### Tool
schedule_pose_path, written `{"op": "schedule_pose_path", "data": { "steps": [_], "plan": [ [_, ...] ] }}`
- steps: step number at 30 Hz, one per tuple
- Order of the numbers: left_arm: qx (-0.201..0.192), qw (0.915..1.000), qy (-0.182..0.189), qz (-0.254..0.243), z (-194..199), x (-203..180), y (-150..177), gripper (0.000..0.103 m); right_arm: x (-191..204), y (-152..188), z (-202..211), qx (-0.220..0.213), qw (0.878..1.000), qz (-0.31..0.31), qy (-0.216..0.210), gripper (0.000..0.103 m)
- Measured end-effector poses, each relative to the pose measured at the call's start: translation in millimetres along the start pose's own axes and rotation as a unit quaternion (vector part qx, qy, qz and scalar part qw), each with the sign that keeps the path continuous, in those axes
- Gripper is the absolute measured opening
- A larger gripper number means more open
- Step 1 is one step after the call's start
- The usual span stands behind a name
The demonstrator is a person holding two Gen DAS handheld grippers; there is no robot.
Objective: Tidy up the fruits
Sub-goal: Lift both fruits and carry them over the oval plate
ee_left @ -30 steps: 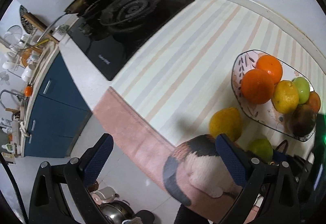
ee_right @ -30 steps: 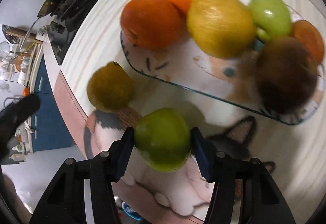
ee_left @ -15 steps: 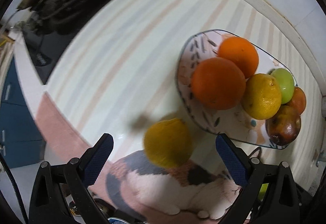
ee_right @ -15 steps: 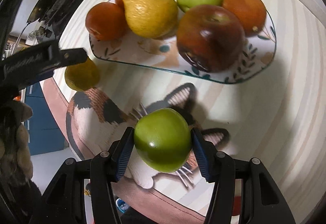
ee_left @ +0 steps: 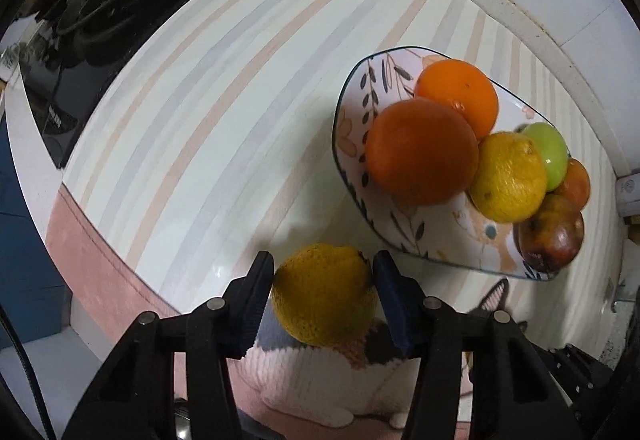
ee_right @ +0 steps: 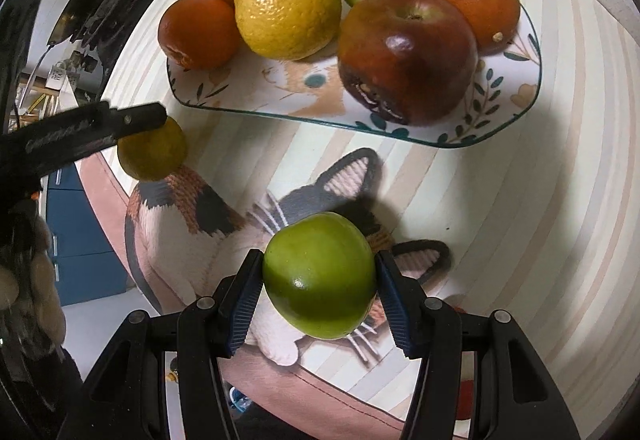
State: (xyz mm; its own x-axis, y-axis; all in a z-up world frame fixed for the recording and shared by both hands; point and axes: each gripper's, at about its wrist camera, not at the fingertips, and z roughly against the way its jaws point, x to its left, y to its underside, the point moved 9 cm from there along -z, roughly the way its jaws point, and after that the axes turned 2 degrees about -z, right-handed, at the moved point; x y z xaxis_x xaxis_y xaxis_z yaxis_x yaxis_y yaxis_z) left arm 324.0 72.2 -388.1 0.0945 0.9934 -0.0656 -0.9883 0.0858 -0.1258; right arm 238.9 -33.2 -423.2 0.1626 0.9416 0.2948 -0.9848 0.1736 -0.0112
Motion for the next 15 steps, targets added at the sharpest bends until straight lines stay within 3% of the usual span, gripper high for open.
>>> {"op": "schedule_pose_path", "data": {
  "steps": [7, 15],
  "plan": [
    [-0.005, 0.9995, 0.003, -0.032, 1.5, -2.2, 14.8, 0.051, 8.0, 0.0, -5.0, -0.002, 1.0, 0.006, 0.006, 0.059],
    [0.012, 0.9984, -0.004, -0.055, -7.1, -5.1, 4.7, 0.057, 7.5, -1.1, -5.3, -0.003, 1.0, 0.003, 0.004, 0.059]
  ]
}}
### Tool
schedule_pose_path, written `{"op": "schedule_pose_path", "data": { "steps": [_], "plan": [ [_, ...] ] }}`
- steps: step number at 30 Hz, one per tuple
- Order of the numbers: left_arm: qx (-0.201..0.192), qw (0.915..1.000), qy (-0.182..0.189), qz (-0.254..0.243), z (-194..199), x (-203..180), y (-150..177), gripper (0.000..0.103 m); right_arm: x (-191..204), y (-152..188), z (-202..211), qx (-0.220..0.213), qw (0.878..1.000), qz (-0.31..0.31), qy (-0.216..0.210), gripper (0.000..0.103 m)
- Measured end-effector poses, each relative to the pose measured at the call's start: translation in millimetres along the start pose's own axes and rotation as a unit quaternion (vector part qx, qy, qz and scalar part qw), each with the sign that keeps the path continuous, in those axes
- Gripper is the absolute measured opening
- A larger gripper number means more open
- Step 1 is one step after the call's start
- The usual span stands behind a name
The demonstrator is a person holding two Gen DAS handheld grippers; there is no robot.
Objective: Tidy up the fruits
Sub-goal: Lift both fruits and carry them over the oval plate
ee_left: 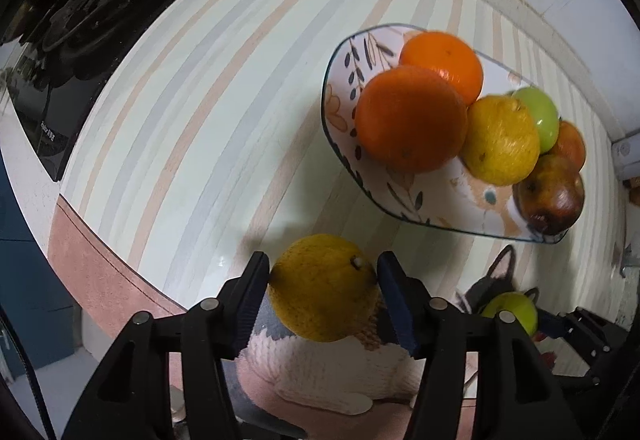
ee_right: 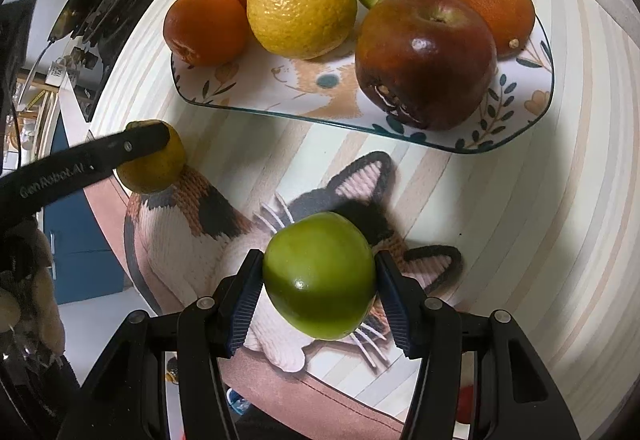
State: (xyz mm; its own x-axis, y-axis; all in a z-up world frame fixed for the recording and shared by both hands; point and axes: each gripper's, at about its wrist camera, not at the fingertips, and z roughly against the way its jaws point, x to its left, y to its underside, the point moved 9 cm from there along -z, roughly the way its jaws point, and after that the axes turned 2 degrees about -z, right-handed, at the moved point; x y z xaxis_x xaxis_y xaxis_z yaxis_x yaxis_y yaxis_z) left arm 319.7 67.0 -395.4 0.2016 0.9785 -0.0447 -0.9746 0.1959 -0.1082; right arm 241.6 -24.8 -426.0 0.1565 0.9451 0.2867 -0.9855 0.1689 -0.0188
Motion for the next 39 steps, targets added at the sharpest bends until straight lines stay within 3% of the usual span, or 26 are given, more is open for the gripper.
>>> {"op": "schedule_pose_path", "data": {
  "steps": [4, 13, 21, 26, 31, 33, 39],
  "plan": [
    [0.014, 0.9999, -0.009, -0.003, -8.5, 6.7, 2.8, 0.059, -2.2, 0.2, 1.0, -0.001, 1.0, -0.004, -0.002, 0.059],
    [0.037, 0.9971, 0.05, 0.044, -17.1, 24.9, 15.5, 0.058, -4.0, 0.5, 1.8, 0.0, 1.0, -0.006, -0.002, 0.059],
    [0.017, 0.9954, 0.075, 0.058, 17.7, 39.1, 9.1, 0.059, -8.3, 0.3, 2.5, 0.004, 1.0, -0.013, -0.008, 0.059],
    [0.045, 0.9978, 0.044, 0.018, 9.9, 29.3, 17.6, 0.06, -9.8, -0.8, 3.2, 0.006, 1.0, -0.016, -0.01, 0.059],
    [0.068, 0.9963, 0.052, 0.007, -0.4, 17.6, 29.3, 0.059, -10.2, -2.5, 3.9, 0.008, 1.0, -0.014, -0.01, 0.059],
    [0.076, 0.9967, 0.028, -0.008, -6.8, 17.5, 35.9, 0.059, -9.7, -3.6, 4.6, 0.008, 1.0, -0.013, -0.009, 0.059],
    [0.053, 0.9982, 0.026, 0.012, -5.7, 24.4, 43.4, 0.058, -4.8, -2.2, 5.6, 0.0, 1.0, 0.004, 0.002, 0.059]
  ]
}}
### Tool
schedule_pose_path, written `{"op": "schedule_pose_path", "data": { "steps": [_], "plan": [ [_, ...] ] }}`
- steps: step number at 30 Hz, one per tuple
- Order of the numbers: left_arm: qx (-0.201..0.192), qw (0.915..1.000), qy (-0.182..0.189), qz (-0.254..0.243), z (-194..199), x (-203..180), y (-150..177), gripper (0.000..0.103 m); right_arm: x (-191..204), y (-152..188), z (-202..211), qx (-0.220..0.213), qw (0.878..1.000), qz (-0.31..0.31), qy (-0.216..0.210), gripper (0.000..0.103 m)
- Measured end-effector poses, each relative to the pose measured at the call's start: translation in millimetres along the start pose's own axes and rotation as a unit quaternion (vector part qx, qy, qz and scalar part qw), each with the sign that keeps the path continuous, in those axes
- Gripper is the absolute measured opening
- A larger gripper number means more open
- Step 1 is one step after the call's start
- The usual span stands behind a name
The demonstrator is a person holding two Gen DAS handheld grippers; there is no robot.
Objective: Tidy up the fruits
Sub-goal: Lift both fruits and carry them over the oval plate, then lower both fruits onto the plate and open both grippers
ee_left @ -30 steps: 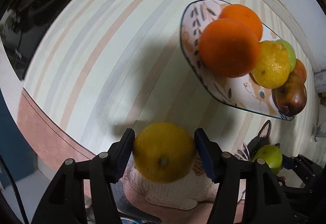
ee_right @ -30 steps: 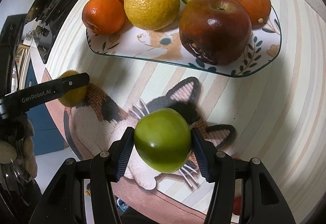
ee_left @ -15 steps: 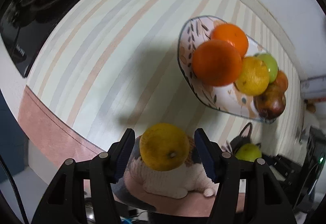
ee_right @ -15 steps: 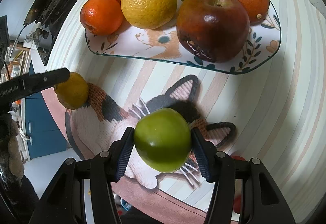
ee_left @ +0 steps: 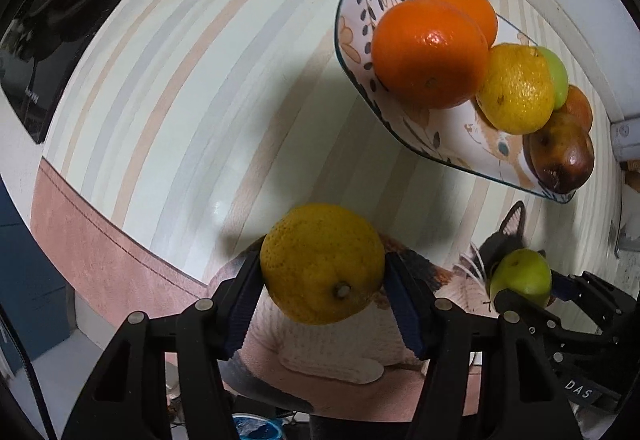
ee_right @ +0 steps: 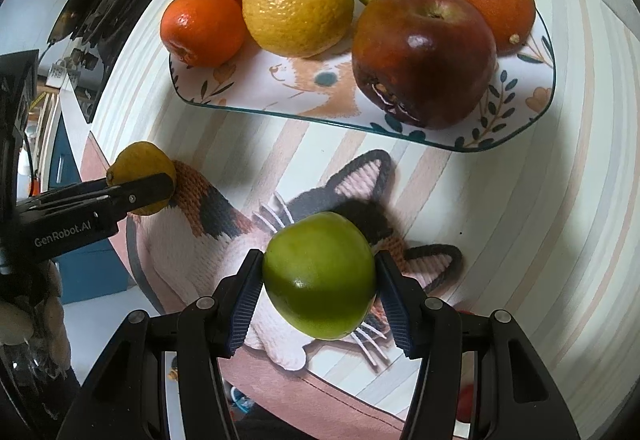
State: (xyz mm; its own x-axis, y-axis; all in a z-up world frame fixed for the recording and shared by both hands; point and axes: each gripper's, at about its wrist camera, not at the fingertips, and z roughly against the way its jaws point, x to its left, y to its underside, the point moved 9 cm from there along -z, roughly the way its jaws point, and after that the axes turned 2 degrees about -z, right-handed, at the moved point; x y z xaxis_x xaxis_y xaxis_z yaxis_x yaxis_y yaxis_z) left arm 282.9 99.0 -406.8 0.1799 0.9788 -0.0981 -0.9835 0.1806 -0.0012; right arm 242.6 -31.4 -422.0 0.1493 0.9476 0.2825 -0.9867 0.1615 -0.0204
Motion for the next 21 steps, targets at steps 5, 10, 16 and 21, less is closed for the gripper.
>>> {"op": "schedule_pose_path", "data": {
  "steps": [5, 10, 16, 21],
  "plan": [
    [-0.032, 0.9995, -0.001, 0.008, 24.7, 0.4, 5.6, 0.057, 3.3, -5.1, 15.9, -0.014, 1.0, 0.002, -0.01, 0.059],
    [-0.083, 0.9957, 0.039, 0.012, 82.2, -12.6, -17.0, 0.057, 3.0, -36.0, 63.2, -0.05, 0.997, -0.015, -0.049, 0.059],
    [-0.112, 0.9916, 0.062, 0.016, 123.8, -28.8, -80.4, 0.057, -3.5, -118.1, 105.5, -0.097, 0.994, -0.022, -0.041, 0.059],
    [-0.087, 0.9941, 0.054, 0.034, 102.0, -19.6, -130.1, 0.057, -11.5, -175.7, 95.8, -0.089, 0.996, -0.022, -0.014, 0.059]
  ]
}}
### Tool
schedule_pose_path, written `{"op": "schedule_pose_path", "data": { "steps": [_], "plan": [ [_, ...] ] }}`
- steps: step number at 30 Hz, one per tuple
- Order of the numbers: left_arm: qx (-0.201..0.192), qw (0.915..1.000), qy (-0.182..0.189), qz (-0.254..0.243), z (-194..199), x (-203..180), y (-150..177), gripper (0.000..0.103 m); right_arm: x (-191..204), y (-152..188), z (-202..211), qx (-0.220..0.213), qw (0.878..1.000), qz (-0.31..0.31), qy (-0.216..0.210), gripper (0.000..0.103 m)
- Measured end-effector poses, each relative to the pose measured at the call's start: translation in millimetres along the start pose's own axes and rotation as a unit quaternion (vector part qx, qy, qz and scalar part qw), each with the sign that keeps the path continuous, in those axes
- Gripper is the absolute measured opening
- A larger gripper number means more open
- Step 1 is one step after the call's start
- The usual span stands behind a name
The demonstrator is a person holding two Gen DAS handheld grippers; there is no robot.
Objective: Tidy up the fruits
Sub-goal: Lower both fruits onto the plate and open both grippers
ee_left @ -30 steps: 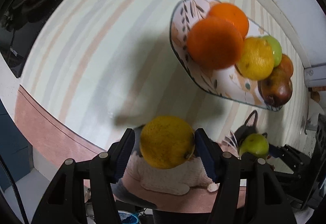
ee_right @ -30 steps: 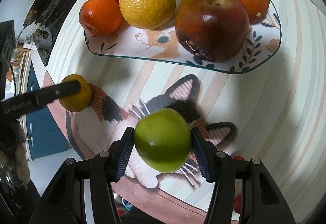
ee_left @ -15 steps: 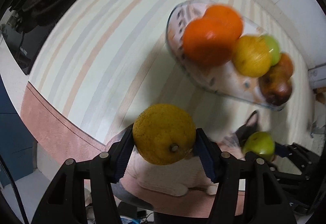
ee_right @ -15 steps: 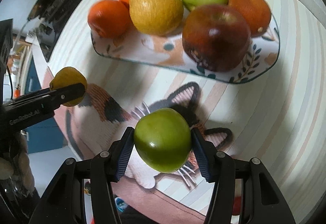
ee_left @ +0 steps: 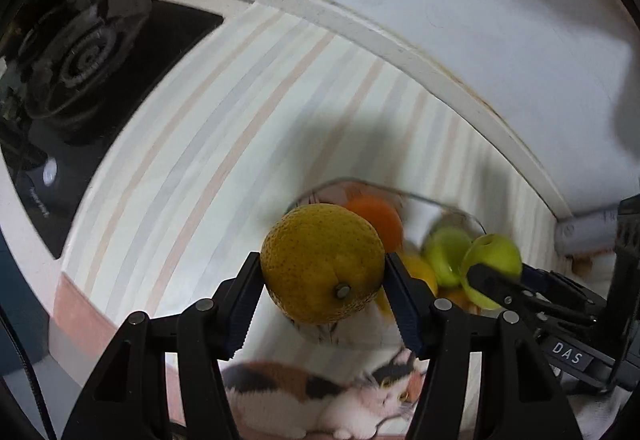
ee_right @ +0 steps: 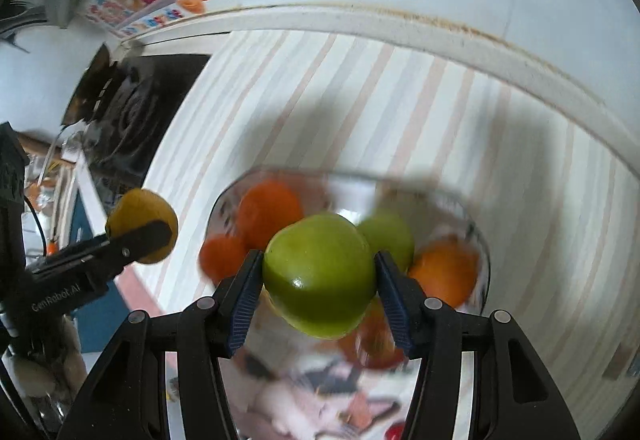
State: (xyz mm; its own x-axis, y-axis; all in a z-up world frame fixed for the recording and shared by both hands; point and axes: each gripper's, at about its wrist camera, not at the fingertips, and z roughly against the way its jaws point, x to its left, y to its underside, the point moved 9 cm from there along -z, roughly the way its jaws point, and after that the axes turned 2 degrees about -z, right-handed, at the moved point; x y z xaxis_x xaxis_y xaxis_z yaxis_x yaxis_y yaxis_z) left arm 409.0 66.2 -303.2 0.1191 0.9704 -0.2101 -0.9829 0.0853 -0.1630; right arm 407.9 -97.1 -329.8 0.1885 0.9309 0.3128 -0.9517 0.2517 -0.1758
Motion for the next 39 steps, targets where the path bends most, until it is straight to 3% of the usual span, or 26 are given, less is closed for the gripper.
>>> {"op": "schedule_pose_path", "data": {
  "steps": [5, 18, 21, 23, 25, 27, 31, 39],
  "plan": [
    [0.035, 0.9992, -0.013, 0.01, -39.4, -3.2, -17.2, 0.058, -3.1, -24.3, -38.4, 0.03, 0.999, 0.023, 0.034, 0.059],
    [0.094, 0.9951, 0.006, 0.029, -74.8, 2.1, -6.3, 0.058, -2.8, -24.9, -78.1, 0.112, 0.994, 0.001, 0.016, 0.06],
    [0.096, 0.9947, 0.016, 0.033, -74.2, 3.5, -5.0, 0.059, -6.7, -26.1, -77.9, 0.111, 0.994, 0.0, 0.021, 0.074],
    [0.093, 0.9948, 0.022, 0.035, -72.9, 3.3, -6.4, 0.063, -9.6, -26.6, -78.2, 0.114, 0.993, -0.004, 0.023, 0.079],
    [0.09, 0.9947, 0.031, 0.039, -69.2, 3.5, -8.4, 0.077, -12.9, -26.9, -78.3, 0.116, 0.993, -0.01, 0.024, 0.079],
    [0.081, 0.9956, 0.028, 0.038, -64.0, 4.8, -11.9, 0.081, -18.4, -26.2, -75.0, 0.114, 0.993, -0.016, 0.02, 0.079],
    [0.059, 0.9979, 0.008, 0.026, -49.4, 8.3, -17.4, 0.082, -26.0, -25.8, -60.3, 0.095, 0.995, -0.006, 0.035, 0.093],
    [-0.011, 0.9977, -0.067, -0.002, -12.0, 8.5, -4.6, 0.083, -39.5, -3.8, 1.0, 0.024, 0.996, 0.023, 0.087, 0.093]
  ]
}}
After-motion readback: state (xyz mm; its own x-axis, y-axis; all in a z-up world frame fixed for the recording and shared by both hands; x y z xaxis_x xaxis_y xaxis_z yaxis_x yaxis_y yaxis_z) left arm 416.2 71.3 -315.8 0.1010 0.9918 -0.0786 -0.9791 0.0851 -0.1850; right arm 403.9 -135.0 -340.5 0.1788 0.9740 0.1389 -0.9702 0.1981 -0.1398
